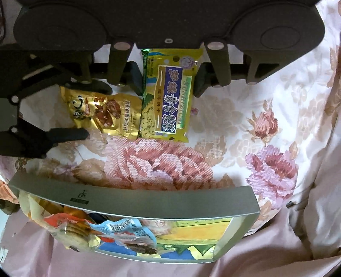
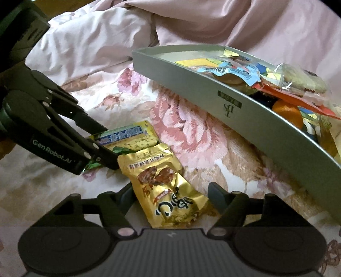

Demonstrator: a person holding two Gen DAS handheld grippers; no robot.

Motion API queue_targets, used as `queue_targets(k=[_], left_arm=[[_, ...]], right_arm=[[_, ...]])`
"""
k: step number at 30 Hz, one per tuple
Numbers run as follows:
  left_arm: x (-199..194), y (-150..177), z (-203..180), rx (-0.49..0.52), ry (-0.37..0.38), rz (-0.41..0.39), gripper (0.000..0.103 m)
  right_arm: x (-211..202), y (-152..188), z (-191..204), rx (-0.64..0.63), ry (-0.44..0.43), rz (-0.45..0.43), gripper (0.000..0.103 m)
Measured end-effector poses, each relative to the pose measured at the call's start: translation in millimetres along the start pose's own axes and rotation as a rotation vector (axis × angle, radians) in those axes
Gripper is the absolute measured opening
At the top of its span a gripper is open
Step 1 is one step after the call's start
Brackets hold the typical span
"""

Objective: Organize snacks
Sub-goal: 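Grasp the yellow-green biscuit packet with left tool while right grasps the gold pouch, then lift and carry the biscuit packet with left tool while right carries the gold pouch to tray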

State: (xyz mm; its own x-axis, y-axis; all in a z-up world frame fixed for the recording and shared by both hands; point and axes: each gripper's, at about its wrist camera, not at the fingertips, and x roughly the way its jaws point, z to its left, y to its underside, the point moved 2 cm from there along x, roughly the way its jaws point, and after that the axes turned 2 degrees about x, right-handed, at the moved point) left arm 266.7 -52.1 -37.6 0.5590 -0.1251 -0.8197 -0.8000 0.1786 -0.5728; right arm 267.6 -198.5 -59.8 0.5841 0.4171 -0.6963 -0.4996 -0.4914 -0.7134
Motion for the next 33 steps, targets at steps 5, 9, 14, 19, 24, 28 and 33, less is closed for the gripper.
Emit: queue_targets(k=[5, 9, 14, 19, 24, 28, 33], left_arm=[[7, -7, -5, 0.006, -0.021, -0.013, 0.056], [10, -10, -5, 0.021, -0.028, -0.02, 0.058], [10, -6, -7, 0.024, -0.043, -0.039, 0.055], [8, -4, -12, 0.011, -0.073, -0.044, 0.051], [4, 3, -19, -0.034, -0.114, -0.064, 0.05], [0, 8, -23, -0.056, -0.139, -0.068, 0.05], [-3, 12, -28, -0.07, -0.187, -0.063, 0.05]], right_arm=[[-5, 3, 4, -0.005, -0.005, 0.008, 0.074], [0, 4, 4, -0.012, -0.02, -0.014, 0.078], [4, 3, 4, -0.007, -0.02, -0.019, 0.078], [4, 4, 7, 0.006, -0.013, -0.041, 0.069], [2, 1, 15, -0.015, 0.017, -0.075, 0.052], [2, 1, 16, -0.02, 0.025, -0.082, 0.05], [1, 1, 20, -0.041, 0.042, -0.086, 0.049]])
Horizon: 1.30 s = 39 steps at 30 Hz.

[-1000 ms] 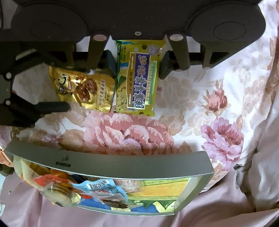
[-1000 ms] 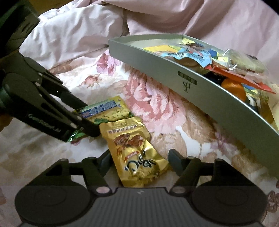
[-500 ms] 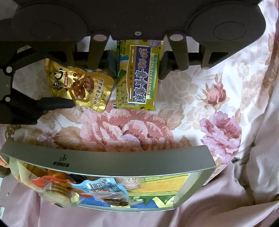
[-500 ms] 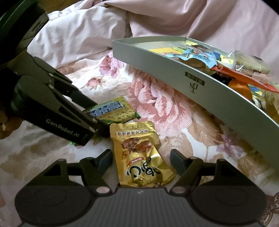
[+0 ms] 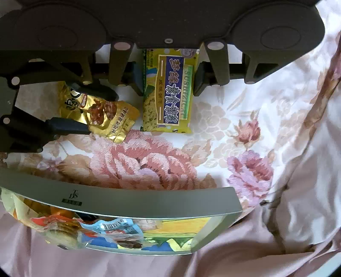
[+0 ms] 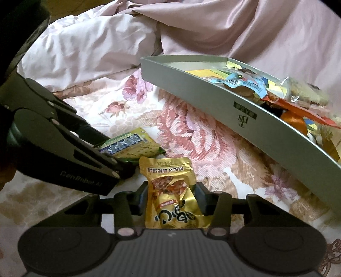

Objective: Organize snacks
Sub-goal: 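Lift and carry the biscuit packet with left tool while right carries the gold pouch to tray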

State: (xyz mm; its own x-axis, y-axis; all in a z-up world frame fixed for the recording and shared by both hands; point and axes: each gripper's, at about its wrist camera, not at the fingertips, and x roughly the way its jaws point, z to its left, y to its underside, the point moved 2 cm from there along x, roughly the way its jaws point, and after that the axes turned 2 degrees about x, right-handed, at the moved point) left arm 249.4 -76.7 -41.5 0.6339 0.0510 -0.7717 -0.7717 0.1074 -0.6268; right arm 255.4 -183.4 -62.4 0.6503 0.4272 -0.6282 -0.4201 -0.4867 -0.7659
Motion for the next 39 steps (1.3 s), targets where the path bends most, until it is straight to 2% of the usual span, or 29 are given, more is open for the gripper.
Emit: queue_targets(k=[5, 17, 24, 33, 39], left_arm=[[-4, 4, 0, -0.009, -0.029, -0.003, 0.05], [-19, 4, 11, -0.039, -0.079, -0.055, 0.05], [-29, -1, 12, -0.075, -0.087, -0.107, 0.05], [-41, -5, 13, -0.094, -0.095, -0.149, 0.05], [-48, -9, 17, -0.123, -0.097, -0.173, 0.05]], right_arm=[[-2, 1, 7, -0.063, 0.026, -0.008, 0.049], [-4, 2, 10, -0.107, 0.055, -0.021, 0.049], [-5, 3, 12, -0.114, 0.067, -0.034, 0.049], [-8, 4, 21, -0.194, 0.117, -0.063, 0.049], [-10, 5, 31, -0.235, 0.102, -0.074, 0.049]])
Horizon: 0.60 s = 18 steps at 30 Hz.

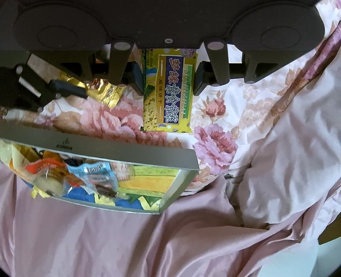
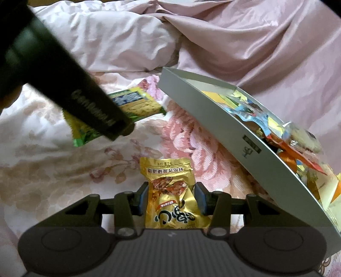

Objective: Organize snacks
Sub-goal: 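Lift and carry the biscuit packet with left tool while right carries the gold pouch to tray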

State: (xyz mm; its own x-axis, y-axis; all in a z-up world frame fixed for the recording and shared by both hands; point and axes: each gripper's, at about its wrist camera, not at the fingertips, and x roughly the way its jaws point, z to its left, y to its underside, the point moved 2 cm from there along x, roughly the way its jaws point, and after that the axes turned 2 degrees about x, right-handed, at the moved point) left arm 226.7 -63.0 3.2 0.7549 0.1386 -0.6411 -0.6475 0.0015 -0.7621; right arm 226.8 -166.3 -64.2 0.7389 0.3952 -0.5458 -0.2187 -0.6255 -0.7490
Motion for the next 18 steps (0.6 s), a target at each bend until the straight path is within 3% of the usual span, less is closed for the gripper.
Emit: queue_targets(k=[8, 18], left_arm=[[-12, -19, 9, -0.044, -0.026, -0.081, 0.05], [-20, -55, 11, -0.037, -0.049, -0.162, 0.05]], right_arm=[[-12, -4, 14, -0.093, 0.067, -0.111, 0.049], [-30, -14, -2, -0.049, 0.19, -0.264, 0.049]])
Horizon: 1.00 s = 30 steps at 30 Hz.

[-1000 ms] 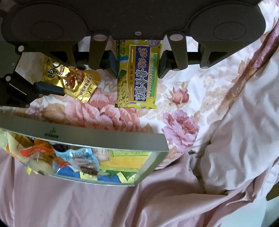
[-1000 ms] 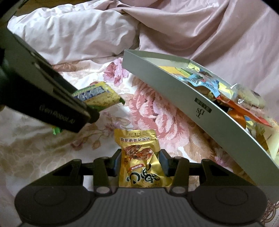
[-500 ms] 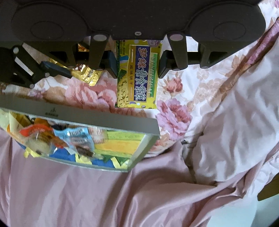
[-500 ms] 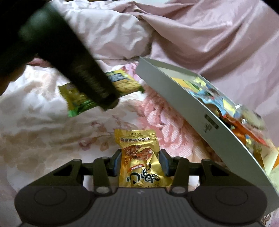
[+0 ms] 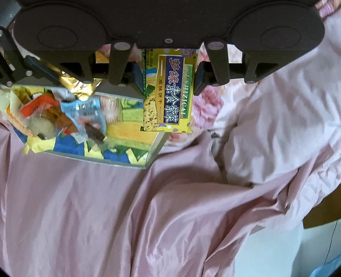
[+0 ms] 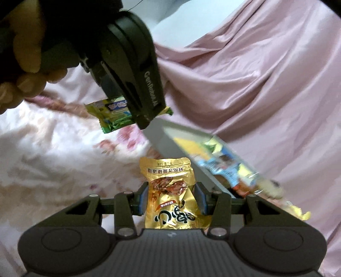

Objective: Organize snacks
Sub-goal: 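Lift and carry the biscuit packet with left tool while right carries the gold pouch to tray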

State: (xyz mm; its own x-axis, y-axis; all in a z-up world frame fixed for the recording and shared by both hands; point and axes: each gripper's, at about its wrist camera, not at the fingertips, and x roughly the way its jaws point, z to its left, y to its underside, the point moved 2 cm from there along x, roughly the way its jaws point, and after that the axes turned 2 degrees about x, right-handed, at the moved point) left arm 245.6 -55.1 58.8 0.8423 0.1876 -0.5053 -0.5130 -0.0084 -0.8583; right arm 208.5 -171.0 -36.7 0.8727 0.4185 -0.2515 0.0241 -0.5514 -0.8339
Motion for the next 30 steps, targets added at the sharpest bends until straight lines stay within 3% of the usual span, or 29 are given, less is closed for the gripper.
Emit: queue_targets(k=[7, 19, 30], left_arm=[[8, -21, -9, 0.026, 0.018, -0.038, 0.05], [39, -46, -24, 0.004, 0.048, -0.077, 0.05], [72, -57, -22, -0.02, 0.054, -0.083, 0.05]], right_arm=[[-5, -6, -19, 0.05, 0.11, -0.094, 0.049], [5, -8, -44, 0.112, 0.249, -0.175, 0.049], [36, -23, -63, 0.198, 0.261, -0.204, 0.05]])
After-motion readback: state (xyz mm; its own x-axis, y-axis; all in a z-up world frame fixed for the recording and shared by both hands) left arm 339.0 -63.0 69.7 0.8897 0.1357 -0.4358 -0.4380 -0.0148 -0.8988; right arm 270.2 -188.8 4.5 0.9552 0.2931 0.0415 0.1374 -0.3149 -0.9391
